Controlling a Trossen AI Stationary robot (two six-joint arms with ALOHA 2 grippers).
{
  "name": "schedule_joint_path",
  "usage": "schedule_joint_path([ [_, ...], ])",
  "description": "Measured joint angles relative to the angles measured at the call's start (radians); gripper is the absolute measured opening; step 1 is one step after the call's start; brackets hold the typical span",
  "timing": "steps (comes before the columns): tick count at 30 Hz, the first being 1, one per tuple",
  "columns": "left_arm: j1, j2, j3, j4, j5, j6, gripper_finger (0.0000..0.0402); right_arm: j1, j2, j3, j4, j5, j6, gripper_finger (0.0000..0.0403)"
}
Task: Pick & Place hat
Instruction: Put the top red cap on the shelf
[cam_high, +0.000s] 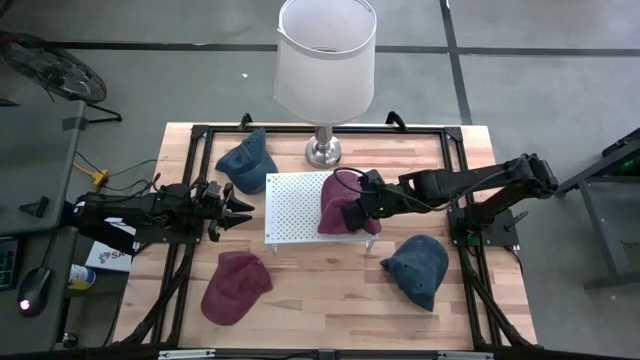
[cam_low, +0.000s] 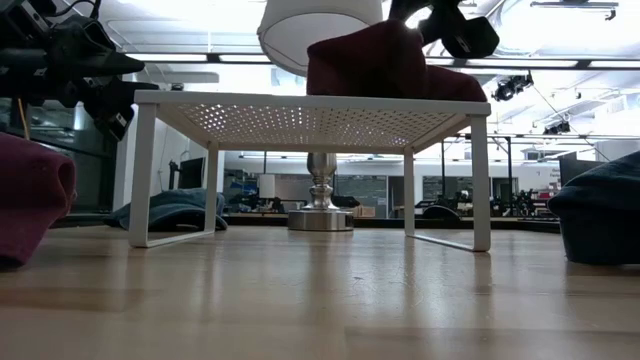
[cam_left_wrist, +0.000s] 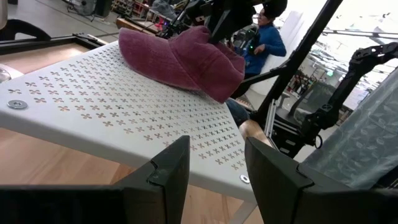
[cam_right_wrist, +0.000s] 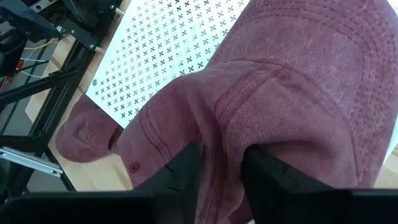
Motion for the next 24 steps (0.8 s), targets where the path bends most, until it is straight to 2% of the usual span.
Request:
schedule_joint_path([
  [11,0.0,0.0,0.0,0.0,0.0,0.0,0.0154,0.0,-0.015,0.0,0.002,-0.023,-0.018,0.018],
  [24,0.0,0.0,0.0,0.0,0.0,0.0,0.0154,0.0,-0.037,0.0,0.033,-0.056,-0.026,0.0191],
])
